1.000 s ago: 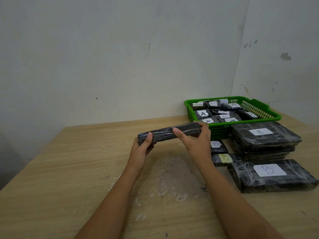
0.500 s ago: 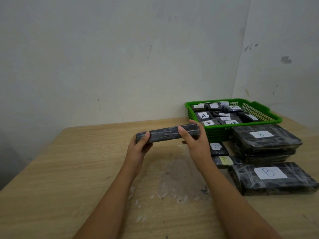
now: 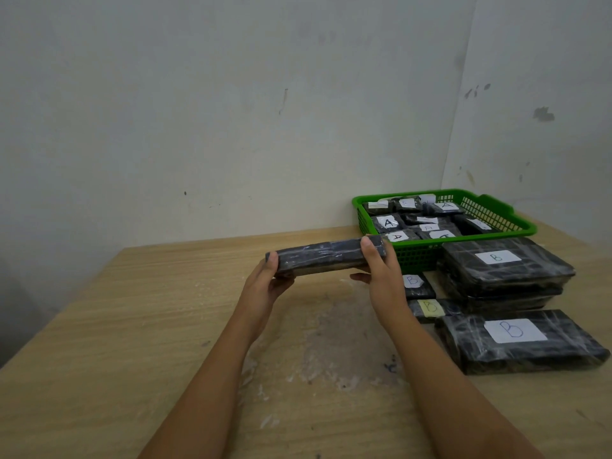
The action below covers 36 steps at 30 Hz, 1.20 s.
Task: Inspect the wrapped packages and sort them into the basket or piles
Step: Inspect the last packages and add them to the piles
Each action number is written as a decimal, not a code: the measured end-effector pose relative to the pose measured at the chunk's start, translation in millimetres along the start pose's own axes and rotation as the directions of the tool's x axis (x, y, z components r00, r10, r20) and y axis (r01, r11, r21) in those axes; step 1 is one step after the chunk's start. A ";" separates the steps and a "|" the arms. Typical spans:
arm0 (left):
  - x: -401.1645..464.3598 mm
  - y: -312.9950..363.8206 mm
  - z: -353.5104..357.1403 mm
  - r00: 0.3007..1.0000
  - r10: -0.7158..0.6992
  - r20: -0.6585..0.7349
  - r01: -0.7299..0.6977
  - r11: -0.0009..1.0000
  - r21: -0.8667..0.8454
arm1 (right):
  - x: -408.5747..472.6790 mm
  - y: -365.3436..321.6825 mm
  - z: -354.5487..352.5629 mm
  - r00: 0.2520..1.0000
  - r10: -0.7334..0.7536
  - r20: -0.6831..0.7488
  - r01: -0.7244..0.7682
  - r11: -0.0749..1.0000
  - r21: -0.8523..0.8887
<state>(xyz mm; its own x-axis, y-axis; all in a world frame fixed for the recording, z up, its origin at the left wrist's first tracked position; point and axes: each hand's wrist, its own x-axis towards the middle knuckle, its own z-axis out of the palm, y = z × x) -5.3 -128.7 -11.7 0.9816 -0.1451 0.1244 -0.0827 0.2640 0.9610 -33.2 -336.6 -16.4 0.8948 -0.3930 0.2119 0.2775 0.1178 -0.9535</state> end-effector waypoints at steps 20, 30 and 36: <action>2.1 1.1 -5.6 0.996 -0.010 -0.086 0.030 0.974 0.226 | 5.3 -6.7 -13.4 0.998 -0.017 0.058 0.030 0.976 -0.216; 1.9 3.4 -4.3 0.994 -0.032 -0.107 0.045 0.991 0.129 | 7.2 -3.7 -15.6 0.991 0.011 0.134 0.003 0.995 -0.103; 2.8 -0.5 -6.6 0.996 -0.026 -0.090 0.036 0.993 0.115 | 5.7 0.2 -13.4 0.979 0.054 0.197 -0.025 0.989 -0.145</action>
<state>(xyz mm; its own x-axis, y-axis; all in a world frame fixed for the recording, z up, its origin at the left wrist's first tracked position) -1.4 -122.9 -13.6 0.9949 -0.0653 0.0765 -0.0662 0.1466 0.9870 -32.8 -351.1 -18.3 0.9599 -0.1982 0.1983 0.2012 -0.0055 -0.9795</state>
